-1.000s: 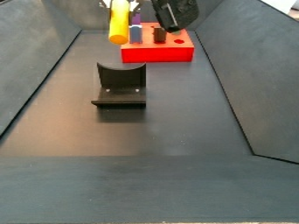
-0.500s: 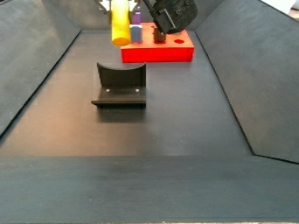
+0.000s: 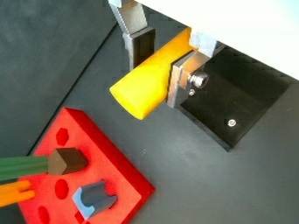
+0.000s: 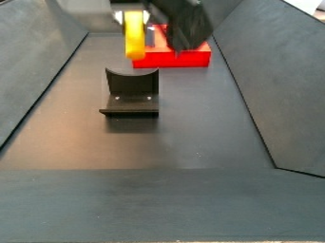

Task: Pick up the oval object. Move up. Place the oval object on the fixture. Regrasp the oval object. Move to above the board. Insert the oval object.
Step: Place the oval object on the fixture, then regrasp the oval object.

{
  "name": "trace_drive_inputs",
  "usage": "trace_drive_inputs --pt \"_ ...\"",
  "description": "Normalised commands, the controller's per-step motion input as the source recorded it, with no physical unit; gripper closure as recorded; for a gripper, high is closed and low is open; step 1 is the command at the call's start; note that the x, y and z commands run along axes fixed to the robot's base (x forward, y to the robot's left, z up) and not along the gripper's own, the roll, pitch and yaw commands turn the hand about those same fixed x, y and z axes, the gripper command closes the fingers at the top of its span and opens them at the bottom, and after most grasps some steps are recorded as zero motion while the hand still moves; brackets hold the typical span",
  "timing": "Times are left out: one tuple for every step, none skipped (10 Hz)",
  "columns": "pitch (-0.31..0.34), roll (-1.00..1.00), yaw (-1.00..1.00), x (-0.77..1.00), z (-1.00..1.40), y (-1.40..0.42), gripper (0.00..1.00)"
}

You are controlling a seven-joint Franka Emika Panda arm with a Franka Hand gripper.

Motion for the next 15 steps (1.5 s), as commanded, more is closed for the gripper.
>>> trace_drive_inputs --pt "0.112 -0.76 -0.26 0.19 -1.0 0.14 1.0" --pt "0.053 -0.55 -0.24 0.21 -1.0 0.14 1.0" --pt "0.031 -0.44 -0.23 0.21 -1.0 0.15 1.0" --pt "-0.002 -0.26 -0.2 0.22 -1.0 0.14 1.0" --pt "-0.037 -0.17 -0.16 0.22 -1.0 0.14 1.0" --pt "-0.05 -0.14 -0.13 0.18 -0.86 0.12 1.0" --pt "-0.059 -0.13 -0.1 0.14 -0.61 0.09 1.0" --pt "-0.067 -0.12 -0.07 0.12 -0.44 0.06 1.0" --pt "-0.068 -0.11 -0.06 0.1 -0.33 0.06 1.0" --pt "0.0 0.0 0.0 0.0 0.0 0.0 0.0" --pt "0.068 0.03 -0.11 0.0 1.0 0.0 0.0" --pt "0.069 0.03 -0.1 0.0 1.0 0.0 0.0" --pt "0.054 0.05 -0.09 -0.02 1.0 0.0 0.0" --pt "0.036 0.06 -0.08 -0.02 1.0 0.0 0.0" --pt "0.016 0.05 -0.07 -0.03 1.0 0.0 0.0"
